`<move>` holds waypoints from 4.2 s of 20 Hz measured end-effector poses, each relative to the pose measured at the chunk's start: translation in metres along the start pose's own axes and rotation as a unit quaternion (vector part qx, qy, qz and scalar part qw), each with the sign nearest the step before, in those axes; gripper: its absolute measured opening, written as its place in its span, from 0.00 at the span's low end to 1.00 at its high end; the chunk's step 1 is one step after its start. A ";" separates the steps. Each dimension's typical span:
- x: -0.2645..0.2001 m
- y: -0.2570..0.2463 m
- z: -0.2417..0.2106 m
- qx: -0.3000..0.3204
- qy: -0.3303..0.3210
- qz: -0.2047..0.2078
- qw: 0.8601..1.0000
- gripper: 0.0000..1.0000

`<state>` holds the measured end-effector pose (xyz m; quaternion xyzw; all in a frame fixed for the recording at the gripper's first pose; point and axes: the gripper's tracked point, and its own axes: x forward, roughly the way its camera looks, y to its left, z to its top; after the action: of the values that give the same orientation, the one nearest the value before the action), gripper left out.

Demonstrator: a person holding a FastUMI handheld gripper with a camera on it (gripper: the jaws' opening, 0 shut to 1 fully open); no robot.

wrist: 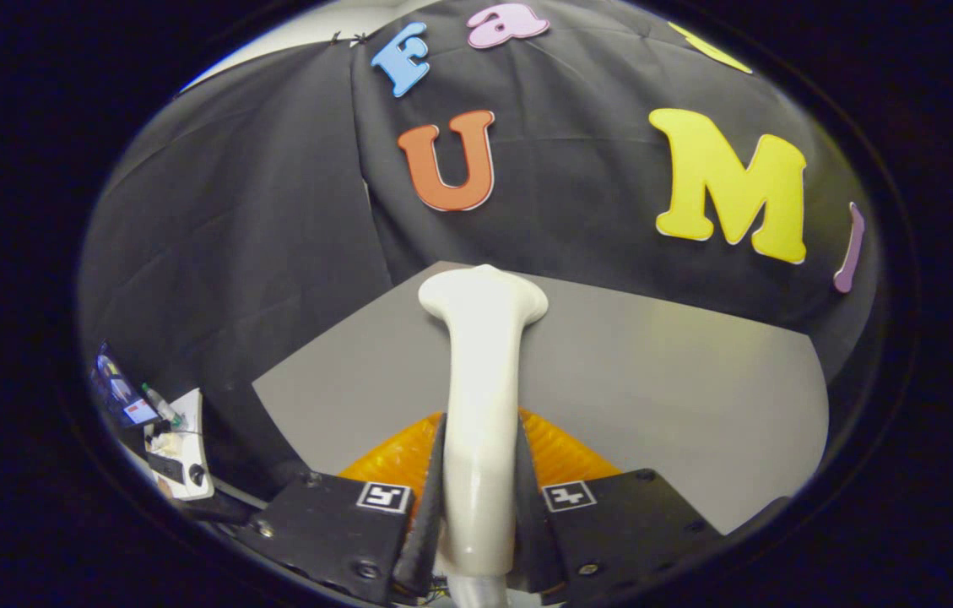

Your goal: Iron the clothes twice with a garment steamer, once on the left side and once on the right side.

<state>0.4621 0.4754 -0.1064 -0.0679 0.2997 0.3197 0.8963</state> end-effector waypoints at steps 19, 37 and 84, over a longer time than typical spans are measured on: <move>-0.257 -0.065 0.057 0.062 -0.213 -0.060 0.973 0.36; -0.506 -0.259 0.066 0.128 -0.347 -0.267 0.890 0.36; -0.378 -0.354 -0.148 0.155 -0.104 -0.298 0.936 0.36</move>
<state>0.3735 -0.0507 -0.0317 0.0191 0.2167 -0.0075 0.9760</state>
